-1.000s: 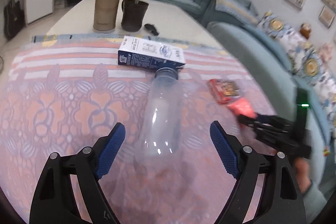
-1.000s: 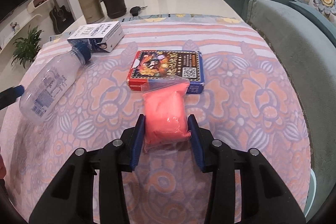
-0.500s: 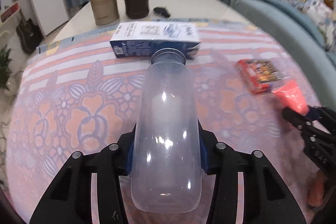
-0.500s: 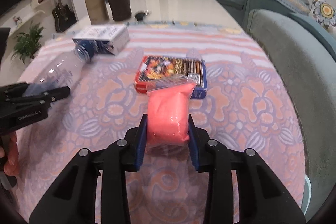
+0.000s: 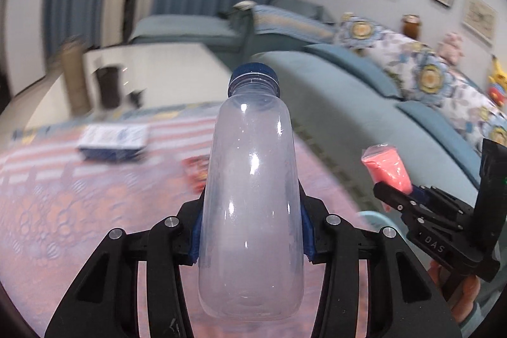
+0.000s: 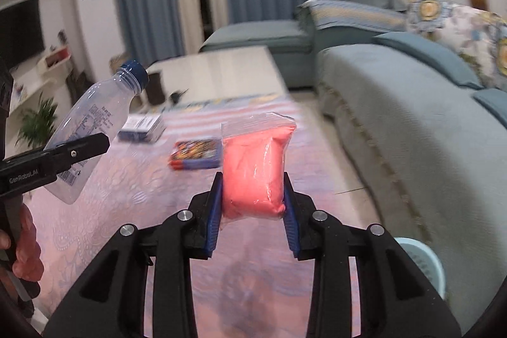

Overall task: Collect trash
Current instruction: 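Carry bottle and pink bag over the blue basket and open both tools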

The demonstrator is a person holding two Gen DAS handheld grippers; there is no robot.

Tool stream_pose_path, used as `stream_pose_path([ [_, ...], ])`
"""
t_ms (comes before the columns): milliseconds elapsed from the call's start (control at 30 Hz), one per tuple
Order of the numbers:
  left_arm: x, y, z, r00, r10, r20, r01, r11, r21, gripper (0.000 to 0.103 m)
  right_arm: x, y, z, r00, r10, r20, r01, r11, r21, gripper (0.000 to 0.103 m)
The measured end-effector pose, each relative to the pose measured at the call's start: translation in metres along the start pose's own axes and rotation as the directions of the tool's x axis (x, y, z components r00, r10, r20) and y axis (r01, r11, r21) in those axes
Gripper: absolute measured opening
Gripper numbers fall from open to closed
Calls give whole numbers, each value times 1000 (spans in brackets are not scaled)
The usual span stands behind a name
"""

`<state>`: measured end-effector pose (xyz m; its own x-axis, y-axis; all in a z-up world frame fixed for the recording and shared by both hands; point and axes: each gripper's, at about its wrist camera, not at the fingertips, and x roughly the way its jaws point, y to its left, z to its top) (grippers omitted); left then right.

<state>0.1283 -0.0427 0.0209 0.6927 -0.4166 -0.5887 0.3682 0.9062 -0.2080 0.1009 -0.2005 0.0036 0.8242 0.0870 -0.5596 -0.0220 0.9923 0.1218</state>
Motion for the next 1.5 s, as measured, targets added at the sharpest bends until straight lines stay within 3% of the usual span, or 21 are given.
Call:
stream_pose_path([
  [200,18,-100,6,991,-132,-34,134,988,80,44,-50,-82,-15,993,-119,-2,118,986,114,31],
  [433,71,-175,-25,964,-213,-159,235,963,132,44,-57,-170,-67,966,-213,-143,243,941,236,31],
  [733,141,-218,-77,902,-248,-353,313,939,139,44,-22,-227,-130,921,-209,-327,318,890,327,32],
  [967,166,-215,-96,865,-274,-420,344,934,98,46,-6,-247,-154,906,-167,-389,327,859,394,33],
  [1067,165,-211,-95,866,-281,-414,348,933,95,52,-1,-252,-158,913,-118,-391,304,835,459,33],
  [1200,157,-205,-90,874,-278,-399,346,932,107,52,0,-256,-159,909,-122,-399,316,827,466,38],
  [1500,131,-179,-72,891,-284,-353,338,936,101,52,2,-235,-143,920,-110,-377,281,856,435,39],
])
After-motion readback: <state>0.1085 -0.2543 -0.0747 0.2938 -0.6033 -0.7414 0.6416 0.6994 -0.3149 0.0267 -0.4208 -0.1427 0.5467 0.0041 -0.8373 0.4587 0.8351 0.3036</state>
